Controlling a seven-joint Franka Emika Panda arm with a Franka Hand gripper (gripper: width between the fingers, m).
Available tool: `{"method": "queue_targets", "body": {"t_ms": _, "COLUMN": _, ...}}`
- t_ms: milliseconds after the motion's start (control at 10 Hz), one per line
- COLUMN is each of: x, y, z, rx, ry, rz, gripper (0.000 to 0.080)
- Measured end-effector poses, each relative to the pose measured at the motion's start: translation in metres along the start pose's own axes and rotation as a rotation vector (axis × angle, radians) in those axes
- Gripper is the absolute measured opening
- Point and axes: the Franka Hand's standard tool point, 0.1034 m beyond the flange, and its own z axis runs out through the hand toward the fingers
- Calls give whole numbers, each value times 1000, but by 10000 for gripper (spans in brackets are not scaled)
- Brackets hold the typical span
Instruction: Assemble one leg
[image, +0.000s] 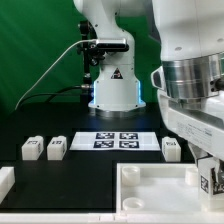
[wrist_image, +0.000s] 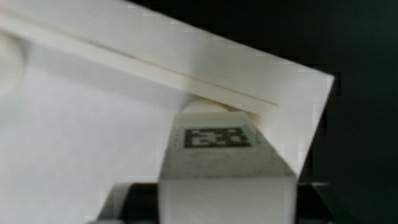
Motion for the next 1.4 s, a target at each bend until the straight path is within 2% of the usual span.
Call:
{"method": "queue_targets", "body": {"t_ms": 300, "x": 0, "y": 0, "z": 1, "rx": 1, "ry": -8, "rz": 61, "gripper": 292}}
{"method": "queue_targets", "body": {"t_ms": 400, "x": -1, "y": 0, "z": 1, "rx": 2, "ry": -8, "rz": 44, "gripper": 518}}
{"method": "queue_targets", "body": {"t_ms": 500, "x": -3, "y": -2, "z": 0, "rx": 10, "ry": 1, "rz": -9, "gripper": 518}}
{"method": "queue_targets", "body": {"t_ms": 600, "x": -10, "y": -9, "z": -2, "rx": 55, "ry": 35, "rz": -209, "gripper": 621}}
{"method": "queue_targets", "body": {"t_ms": 700, "x": -11, "y": -10, "z": -4, "rx": 70, "ry": 55, "rz": -501, "gripper": 641}}
{"method": "queue_targets", "body": {"t_ms": 1000, "x": -7, "y": -7, "z": -3, "rx": 50, "ry": 81, "rz": -899, "gripper": 648}}
{"method": "queue_targets", "body": {"t_ms": 1200, "x": 6, "y": -4, "z": 5, "rx": -24, "ry": 129, "rz": -1387, "gripper": 649}}
{"method": "queue_targets", "body": {"t_ms": 1300, "x": 7, "y": -4, "z": 5, "rx": -34, "ry": 133, "rz": -1462, "gripper": 649}}
{"method": "queue_targets", "body": {"t_ms": 1400, "x": 7, "y": -4, "z": 5, "rx": -31, "ry": 133, "rz": -1433, "gripper": 649}}
